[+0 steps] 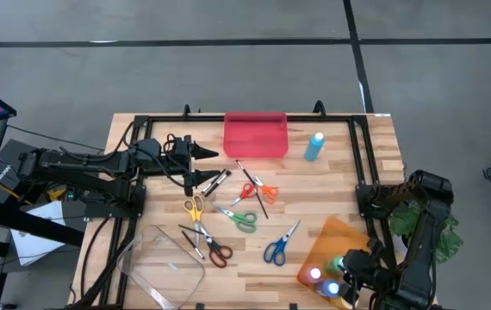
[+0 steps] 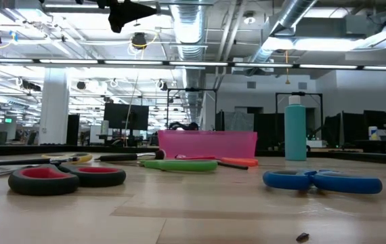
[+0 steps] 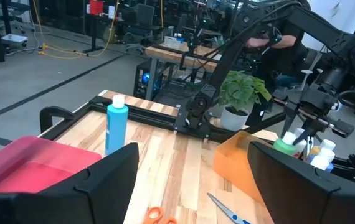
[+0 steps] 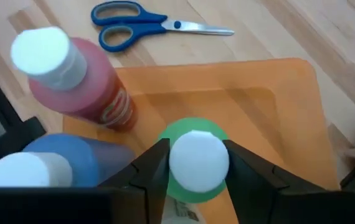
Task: Pick & Place Paint Supplies
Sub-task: Put the green paint bottle into the orange bin, then put the light blue paint bottle into the orange bin
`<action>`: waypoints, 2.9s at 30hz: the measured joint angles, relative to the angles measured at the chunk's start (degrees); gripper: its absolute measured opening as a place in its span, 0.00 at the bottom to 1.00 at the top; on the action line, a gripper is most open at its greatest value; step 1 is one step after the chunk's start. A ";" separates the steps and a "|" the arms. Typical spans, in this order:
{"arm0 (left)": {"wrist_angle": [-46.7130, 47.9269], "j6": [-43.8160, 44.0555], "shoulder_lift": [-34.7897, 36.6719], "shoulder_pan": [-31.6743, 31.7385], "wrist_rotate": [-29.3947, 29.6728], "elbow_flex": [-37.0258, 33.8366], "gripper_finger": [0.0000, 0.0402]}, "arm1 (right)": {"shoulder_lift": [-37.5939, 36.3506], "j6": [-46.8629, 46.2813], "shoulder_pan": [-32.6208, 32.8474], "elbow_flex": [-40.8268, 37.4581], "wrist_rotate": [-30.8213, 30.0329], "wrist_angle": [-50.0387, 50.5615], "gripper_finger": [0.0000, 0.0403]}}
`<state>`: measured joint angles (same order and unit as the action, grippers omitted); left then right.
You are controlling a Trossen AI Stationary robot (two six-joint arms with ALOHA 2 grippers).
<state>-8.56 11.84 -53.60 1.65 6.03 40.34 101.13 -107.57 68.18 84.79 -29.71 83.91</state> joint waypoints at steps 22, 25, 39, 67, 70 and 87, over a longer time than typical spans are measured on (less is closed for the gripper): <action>0.00 0.07 0.00 0.00 -0.01 0.00 0.74 | -0.78 4.08 -0.02 -0.02 0.02 -5.58 0.55; 0.00 0.07 0.00 -0.02 -0.01 -0.02 0.74 | -2.16 4.05 0.00 -0.02 -0.05 -4.91 0.57; -0.02 0.52 0.00 0.00 1.17 -0.02 0.74 | -16.92 4.44 -8.65 -0.11 -8.69 6.16 0.57; 0.03 0.66 0.00 0.00 1.22 -0.02 0.74 | -22.41 62.78 -87.93 -2.22 7.12 -3.58 0.57; 0.04 0.66 0.00 0.00 1.22 -0.02 0.74 | -20.59 65.89 -90.77 -3.09 8.99 -3.85 0.57; 0.09 0.67 0.00 -0.02 1.19 -0.02 0.74 | -13.01 78.62 -101.82 -6.00 16.98 -11.48 0.57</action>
<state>-8.47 12.50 -53.60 1.63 7.22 40.32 88.12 -28.95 -33.64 78.79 -12.74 72.42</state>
